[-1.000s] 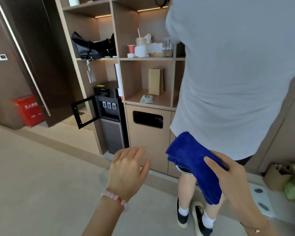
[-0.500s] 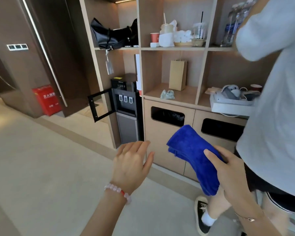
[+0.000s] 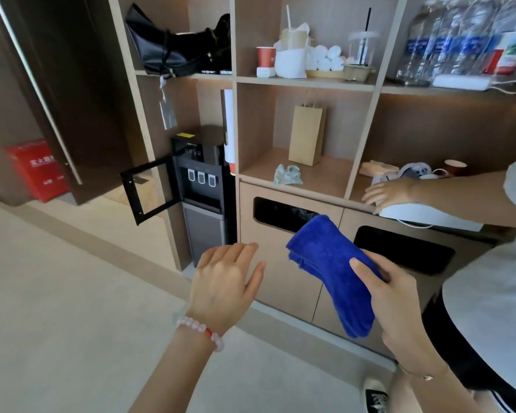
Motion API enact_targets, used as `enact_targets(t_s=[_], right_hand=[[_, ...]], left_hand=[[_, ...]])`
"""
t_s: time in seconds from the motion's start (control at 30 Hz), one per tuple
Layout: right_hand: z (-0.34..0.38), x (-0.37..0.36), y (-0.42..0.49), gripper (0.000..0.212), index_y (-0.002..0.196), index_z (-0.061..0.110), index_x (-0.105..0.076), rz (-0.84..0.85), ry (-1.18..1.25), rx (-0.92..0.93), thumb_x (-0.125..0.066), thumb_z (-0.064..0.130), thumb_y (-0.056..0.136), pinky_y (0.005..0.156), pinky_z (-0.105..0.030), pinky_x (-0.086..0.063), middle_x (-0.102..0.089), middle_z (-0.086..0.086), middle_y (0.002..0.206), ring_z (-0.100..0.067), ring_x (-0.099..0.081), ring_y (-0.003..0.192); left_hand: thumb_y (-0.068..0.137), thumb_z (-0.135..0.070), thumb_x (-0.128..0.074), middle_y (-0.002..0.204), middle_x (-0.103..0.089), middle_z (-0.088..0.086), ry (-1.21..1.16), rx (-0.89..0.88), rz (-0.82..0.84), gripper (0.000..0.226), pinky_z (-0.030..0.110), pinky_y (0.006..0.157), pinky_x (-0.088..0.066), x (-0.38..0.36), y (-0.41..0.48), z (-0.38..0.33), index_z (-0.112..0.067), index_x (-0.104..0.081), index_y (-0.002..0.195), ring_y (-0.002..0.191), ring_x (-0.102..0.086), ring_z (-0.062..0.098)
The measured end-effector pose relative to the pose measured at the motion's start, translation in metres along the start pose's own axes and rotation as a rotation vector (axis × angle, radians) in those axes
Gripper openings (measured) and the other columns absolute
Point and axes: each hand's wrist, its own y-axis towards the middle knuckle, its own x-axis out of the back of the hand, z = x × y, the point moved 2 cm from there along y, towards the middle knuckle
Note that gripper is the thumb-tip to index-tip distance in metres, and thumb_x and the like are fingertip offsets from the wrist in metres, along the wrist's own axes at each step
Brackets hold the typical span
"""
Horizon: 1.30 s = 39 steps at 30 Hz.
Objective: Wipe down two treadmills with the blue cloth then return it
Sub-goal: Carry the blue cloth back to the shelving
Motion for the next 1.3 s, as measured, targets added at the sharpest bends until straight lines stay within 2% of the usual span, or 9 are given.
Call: enact_targets(t_s=[0.17,0.33,0.47,0.6,0.83,0.93,1.1,1.3], right_hand=[[-0.010,-0.044,0.036,0.022,0.085,0.038,-0.066,-0.050,-0.028,-0.028,-0.062,0.016,0.087,0.074,-0.027,-0.050,-0.070,0.015,0.084,-0.008,-0.064,0.086],[-0.015,-0.105,0.078,0.017,0.102,0.023,-0.066,-0.145,-0.026,-0.045,-0.061,0.014,0.088,0.071,-0.024,-0.047,-0.067,0.013,0.094,-0.008,-0.062,0.089],[-0.010,-0.149,0.107,0.018,0.096,0.032,-0.064,-0.212,-0.034,-0.054,-0.061,0.017,0.088,0.074,-0.028,-0.048,-0.067,0.012,0.095,-0.010,-0.061,0.091],[-0.008,-0.181,0.129,0.017,0.096,0.031,-0.064,-0.279,-0.030,-0.058,-0.060,0.017,0.089,0.078,-0.033,-0.050,-0.068,0.008,0.096,-0.013,-0.062,0.090],[-0.022,-0.206,0.162,0.015,0.100,0.026,-0.064,-0.354,-0.067,-0.080,-0.060,0.017,0.089,0.067,-0.024,-0.047,-0.066,0.011,0.091,-0.009,-0.061,0.084],[-0.031,-0.212,0.184,0.015,0.099,0.027,-0.064,-0.360,-0.083,-0.099,-0.060,0.016,0.089,0.068,-0.026,-0.047,-0.066,0.010,0.092,-0.011,-0.061,0.086],[-0.044,-0.214,0.231,0.022,0.086,0.034,-0.063,-0.361,-0.040,-0.090,-0.061,0.012,0.088,0.069,-0.025,-0.047,-0.066,0.012,0.090,-0.007,-0.060,0.085],[-0.059,-0.200,0.315,0.013,0.088,0.030,-0.064,-0.395,-0.005,-0.085,-0.063,0.017,0.087,0.070,-0.026,-0.046,-0.065,0.011,0.092,-0.010,-0.060,0.088]], left_hand=[[0.089,-0.037,-0.040,0.089,-0.070,0.000,-0.031,-0.031,0.015,0.039,0.036,0.074,-0.053,-0.031,0.039,0.051,-0.014,-0.068,0.104,0.079,-0.067,0.023],[0.089,-0.038,-0.039,0.090,-0.071,0.001,-0.036,-0.112,0.010,0.041,0.035,0.075,-0.052,-0.053,0.092,0.116,-0.014,-0.069,0.103,0.079,-0.067,0.021],[0.088,-0.038,-0.041,0.093,-0.070,-0.002,-0.076,-0.166,0.033,0.039,0.034,0.080,-0.051,-0.068,0.133,0.160,-0.016,-0.068,0.105,0.084,-0.067,0.019],[0.088,-0.038,-0.040,0.094,-0.071,0.000,-0.105,-0.227,0.033,0.040,0.034,0.080,-0.051,-0.085,0.167,0.194,-0.015,-0.069,0.105,0.084,-0.068,0.019],[0.089,-0.038,-0.038,0.093,-0.071,0.000,-0.196,-0.286,0.067,0.041,0.034,0.080,-0.052,-0.122,0.204,0.218,-0.014,-0.069,0.104,0.083,-0.068,0.018],[0.089,-0.039,-0.039,0.091,-0.071,-0.001,-0.215,-0.287,0.082,0.040,0.035,0.080,-0.052,-0.142,0.218,0.224,-0.016,-0.069,0.104,0.082,-0.068,0.017],[0.089,-0.039,-0.040,0.090,-0.070,-0.004,-0.219,-0.313,0.078,0.039,0.033,0.078,-0.051,-0.177,0.250,0.228,-0.016,-0.068,0.103,0.081,-0.066,0.017],[0.088,-0.037,-0.041,0.082,-0.067,-0.004,-0.204,-0.310,0.042,0.034,0.032,0.072,-0.051,-0.221,0.325,0.214,-0.017,-0.068,0.096,0.073,-0.064,0.019]])
